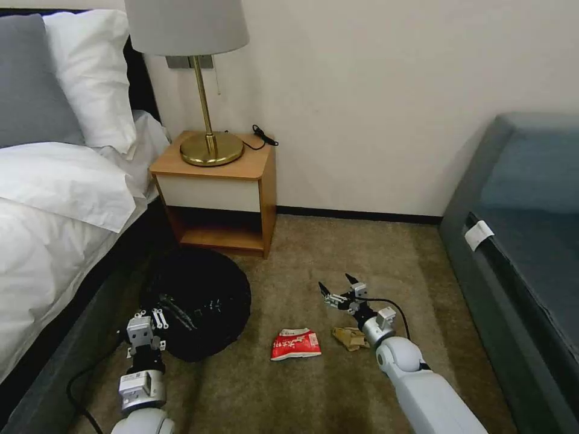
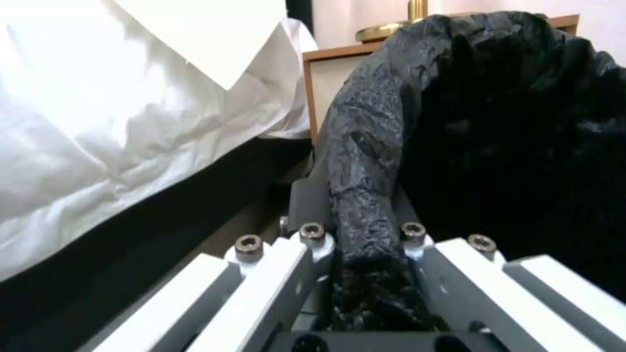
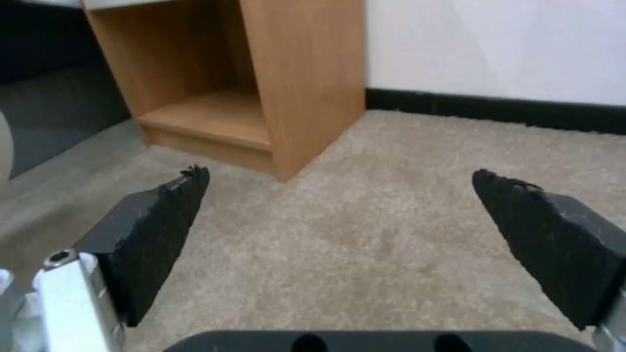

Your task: Pick up the trash bin, then pick up the garbage on the floor and place it into the trash bin.

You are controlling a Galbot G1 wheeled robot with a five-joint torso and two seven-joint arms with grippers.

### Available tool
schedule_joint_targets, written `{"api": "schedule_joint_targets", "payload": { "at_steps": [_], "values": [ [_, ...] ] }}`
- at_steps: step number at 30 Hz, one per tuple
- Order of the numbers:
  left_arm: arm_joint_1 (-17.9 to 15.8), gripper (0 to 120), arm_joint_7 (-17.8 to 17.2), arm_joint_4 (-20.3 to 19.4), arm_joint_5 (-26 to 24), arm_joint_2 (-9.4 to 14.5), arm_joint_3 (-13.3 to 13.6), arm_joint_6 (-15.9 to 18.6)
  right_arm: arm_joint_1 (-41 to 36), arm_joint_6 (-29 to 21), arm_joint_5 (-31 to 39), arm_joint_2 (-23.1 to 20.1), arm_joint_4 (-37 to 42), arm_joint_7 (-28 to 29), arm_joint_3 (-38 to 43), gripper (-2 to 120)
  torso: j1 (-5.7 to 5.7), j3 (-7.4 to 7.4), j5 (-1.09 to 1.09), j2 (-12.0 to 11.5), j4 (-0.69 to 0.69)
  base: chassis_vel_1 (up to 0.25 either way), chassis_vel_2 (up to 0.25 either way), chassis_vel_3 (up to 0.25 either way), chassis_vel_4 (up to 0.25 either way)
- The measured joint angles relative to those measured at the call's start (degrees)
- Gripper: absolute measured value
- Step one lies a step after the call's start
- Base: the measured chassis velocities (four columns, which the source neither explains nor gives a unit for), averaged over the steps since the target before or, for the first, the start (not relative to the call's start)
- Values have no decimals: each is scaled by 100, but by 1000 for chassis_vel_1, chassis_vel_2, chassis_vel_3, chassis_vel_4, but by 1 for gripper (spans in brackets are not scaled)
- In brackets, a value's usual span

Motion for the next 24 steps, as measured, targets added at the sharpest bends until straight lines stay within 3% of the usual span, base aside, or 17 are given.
{"api": "schedule_joint_targets", "payload": {
  "at_steps": [9,12,15,24],
  "values": [
    [-245,4,77,75,-8,110,-63,71,871,-171,119,61,-786,-217,-622,100,0,1,0,0,0,0,0,0,0],
    [-353,4,113,116,-6,165,-86,84,1445,-199,167,130,-1322,-573,-963,100,0,0,-1,0,1,0,0,0,0],
    [-474,4,170,222,-1,184,-93,86,2001,-423,153,236,-2062,-1363,-1362,100,1,1,0,0,1,0,0,0,0],
    [-583,4,185,356,64,177,-54,85,2571,-638,-320,453,-3014,-2562,-1852,100,0,1,0,0,0,0,0,0,0]
  ]
}}
